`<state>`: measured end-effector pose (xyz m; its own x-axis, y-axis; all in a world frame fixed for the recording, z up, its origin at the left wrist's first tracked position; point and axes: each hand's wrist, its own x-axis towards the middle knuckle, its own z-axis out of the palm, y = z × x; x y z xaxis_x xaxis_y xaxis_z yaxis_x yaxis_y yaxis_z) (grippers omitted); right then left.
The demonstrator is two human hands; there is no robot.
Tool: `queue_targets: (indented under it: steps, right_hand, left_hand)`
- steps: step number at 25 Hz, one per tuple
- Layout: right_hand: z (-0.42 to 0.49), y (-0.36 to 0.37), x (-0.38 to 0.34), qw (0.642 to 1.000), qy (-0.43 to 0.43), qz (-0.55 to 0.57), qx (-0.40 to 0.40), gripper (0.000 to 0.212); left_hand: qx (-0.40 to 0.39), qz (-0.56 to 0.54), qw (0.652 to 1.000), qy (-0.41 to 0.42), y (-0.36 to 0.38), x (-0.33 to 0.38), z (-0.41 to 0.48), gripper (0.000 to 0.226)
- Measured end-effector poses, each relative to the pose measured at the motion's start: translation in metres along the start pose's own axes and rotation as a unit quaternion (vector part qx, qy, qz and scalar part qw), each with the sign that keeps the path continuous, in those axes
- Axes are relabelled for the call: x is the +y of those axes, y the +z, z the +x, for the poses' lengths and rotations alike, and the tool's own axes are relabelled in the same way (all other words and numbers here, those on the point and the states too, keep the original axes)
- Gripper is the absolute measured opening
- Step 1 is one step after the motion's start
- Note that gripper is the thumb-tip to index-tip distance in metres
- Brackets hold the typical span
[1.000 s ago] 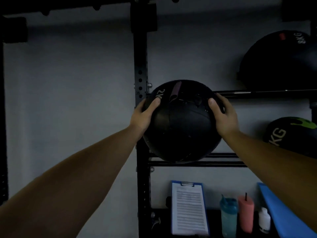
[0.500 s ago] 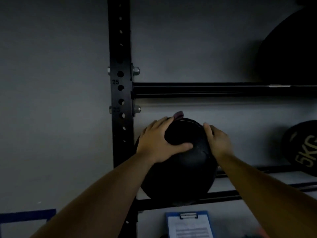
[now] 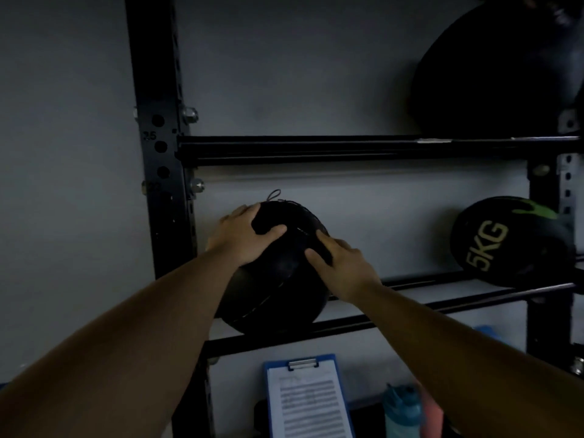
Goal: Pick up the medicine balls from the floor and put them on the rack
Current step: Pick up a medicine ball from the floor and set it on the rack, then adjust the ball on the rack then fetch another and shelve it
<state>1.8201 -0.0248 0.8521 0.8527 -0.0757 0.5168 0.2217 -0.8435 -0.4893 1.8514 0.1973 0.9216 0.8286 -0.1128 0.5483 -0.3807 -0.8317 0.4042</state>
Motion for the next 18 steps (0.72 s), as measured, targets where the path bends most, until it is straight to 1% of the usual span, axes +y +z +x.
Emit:
queue_targets:
  steps: [1,4,10,14,18]
  right_hand:
    - [-0.011,-0.017,-0.007,1.000,-0.006,-0.010,-0.007,0.076]
    - [-0.061,-0.067,-0.023,0.999,-0.040,0.000,-0.012,0.072]
    - [-0.177,-0.176,-0.036,0.996,-0.079,0.023,-0.020,0.060]
    - [-0.243,-0.229,-0.030,0.995,-0.086,0.033,-0.027,0.057]
    - [-0.300,-0.264,-0.022,0.997,-0.056,0.043,-0.027,0.058]
  left_hand:
    - [-0.014,0.009,1.000,0.001,-0.008,0.004,-0.017,0.101]
    - [-0.027,-0.025,0.999,-0.022,-0.038,0.024,-0.083,0.071]
    - [-0.025,-0.038,0.999,-0.020,-0.097,0.110,-0.226,0.046]
    - [-0.031,-0.014,0.999,-0.020,-0.119,0.158,-0.299,0.042]
    - [-0.059,0.003,0.998,-0.002,-0.133,0.190,-0.353,0.044]
